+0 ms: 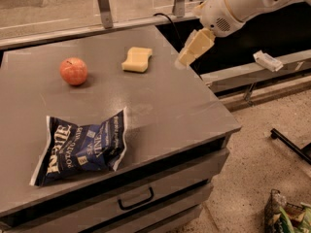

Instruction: Move sponge near blue chip bag

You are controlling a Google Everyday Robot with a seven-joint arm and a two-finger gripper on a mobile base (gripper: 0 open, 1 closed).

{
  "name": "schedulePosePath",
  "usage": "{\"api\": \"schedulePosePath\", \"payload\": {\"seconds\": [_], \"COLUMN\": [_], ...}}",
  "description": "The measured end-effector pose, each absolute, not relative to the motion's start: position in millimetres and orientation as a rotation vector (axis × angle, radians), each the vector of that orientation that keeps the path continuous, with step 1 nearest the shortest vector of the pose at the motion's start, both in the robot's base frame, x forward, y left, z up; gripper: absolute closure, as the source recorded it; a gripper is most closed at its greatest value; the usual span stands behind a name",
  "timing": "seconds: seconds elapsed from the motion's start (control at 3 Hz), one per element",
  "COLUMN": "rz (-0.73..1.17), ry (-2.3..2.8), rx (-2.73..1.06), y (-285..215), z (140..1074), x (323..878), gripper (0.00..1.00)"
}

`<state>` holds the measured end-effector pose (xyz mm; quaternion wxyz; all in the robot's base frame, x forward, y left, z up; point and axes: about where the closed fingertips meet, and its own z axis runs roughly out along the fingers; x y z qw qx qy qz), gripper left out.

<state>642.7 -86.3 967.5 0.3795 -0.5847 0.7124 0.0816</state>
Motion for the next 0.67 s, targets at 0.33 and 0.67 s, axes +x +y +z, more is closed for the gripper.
{"api": "schedulePosePath", "payload": {"seconds": [0.33,0.67], "rz": [0.249,0.306], "ry": [1.702,1.664], "rx": [-1.499,-1.505], "y": [-68,-53], "z": [963,953], "x": [671,694], "gripper": [0.00,0.00]}}
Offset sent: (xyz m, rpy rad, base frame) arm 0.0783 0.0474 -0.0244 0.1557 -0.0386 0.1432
